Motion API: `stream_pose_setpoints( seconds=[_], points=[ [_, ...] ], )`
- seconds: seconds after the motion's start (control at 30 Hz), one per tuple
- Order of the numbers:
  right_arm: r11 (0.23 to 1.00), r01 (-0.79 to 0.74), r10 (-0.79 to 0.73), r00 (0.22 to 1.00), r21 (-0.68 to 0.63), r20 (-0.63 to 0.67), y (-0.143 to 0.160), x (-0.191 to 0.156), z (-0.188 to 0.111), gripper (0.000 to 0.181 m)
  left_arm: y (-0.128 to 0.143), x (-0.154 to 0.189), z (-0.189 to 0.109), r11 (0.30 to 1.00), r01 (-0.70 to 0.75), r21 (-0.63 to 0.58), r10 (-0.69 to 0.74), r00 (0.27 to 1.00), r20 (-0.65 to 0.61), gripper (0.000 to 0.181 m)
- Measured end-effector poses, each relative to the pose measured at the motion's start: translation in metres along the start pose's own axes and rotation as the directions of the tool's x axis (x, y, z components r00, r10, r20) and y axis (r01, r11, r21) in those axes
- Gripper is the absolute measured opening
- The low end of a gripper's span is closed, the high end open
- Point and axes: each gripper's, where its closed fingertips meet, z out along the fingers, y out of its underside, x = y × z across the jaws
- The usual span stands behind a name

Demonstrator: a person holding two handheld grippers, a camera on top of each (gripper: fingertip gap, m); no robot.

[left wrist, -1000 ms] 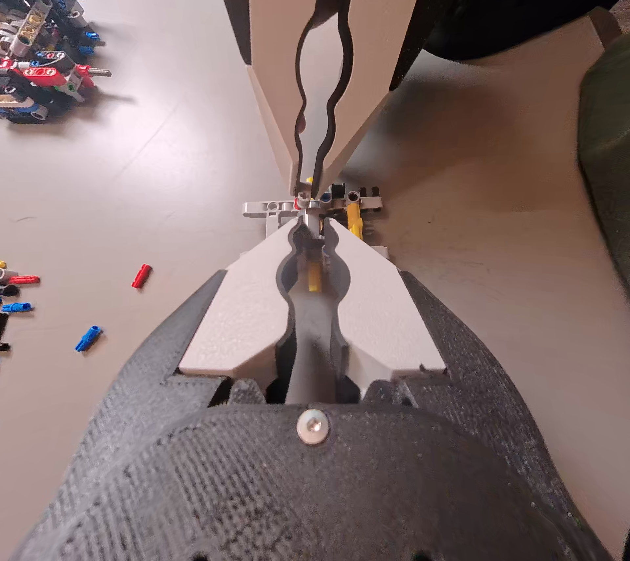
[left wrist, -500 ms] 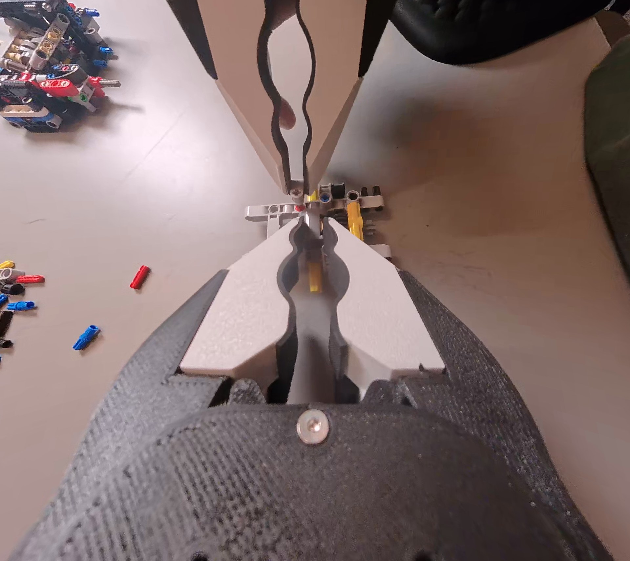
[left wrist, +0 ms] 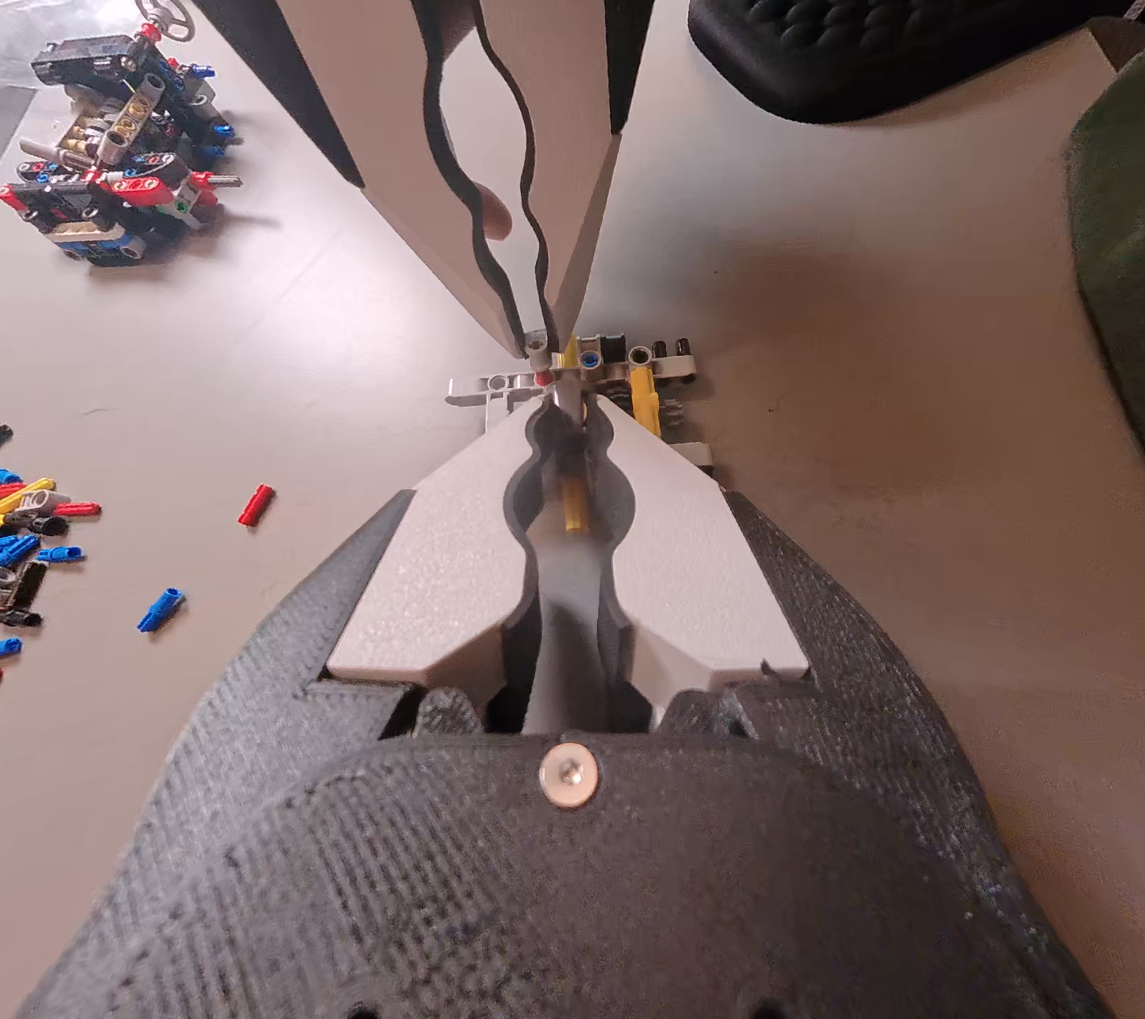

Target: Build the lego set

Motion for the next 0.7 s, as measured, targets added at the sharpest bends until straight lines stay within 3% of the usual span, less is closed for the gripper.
stream_pose_setpoints(
  seconds=[0.03,0.33,0.5,0.7],
  points=[
    [1.0,0.002,-0.002,1.0,-0.01,0.002,0.0,0.0,0.0,0.006,0.0,0.0,0.0,1.0,0.001,0.0,-0.001,1.0,-0.001,0.008],
    [0.999,-0.021,0.021,1.0,-0.024,-0.02,0.0,0.0,-0.002,0.006,-0.004,0.001,-0.002,0.998,0.053,0.038,-0.053,0.999,-0.013,0.012],
    [0.987,-0.03,0.038,0.998,0.158,-0.047,-0.017,-0.006,-0.017,0.006,-0.02,-0.003,-0.015,0.973,0.175,0.152,-0.17,0.985,-0.041,0.017],
    [0.974,-0.026,0.052,0.993,0.227,-0.109,-0.024,-0.015,-0.024,0.006,-0.035,0.005,-0.019,0.955,0.196,0.224,-0.185,0.98,-0.066,0.01]
  ],
)
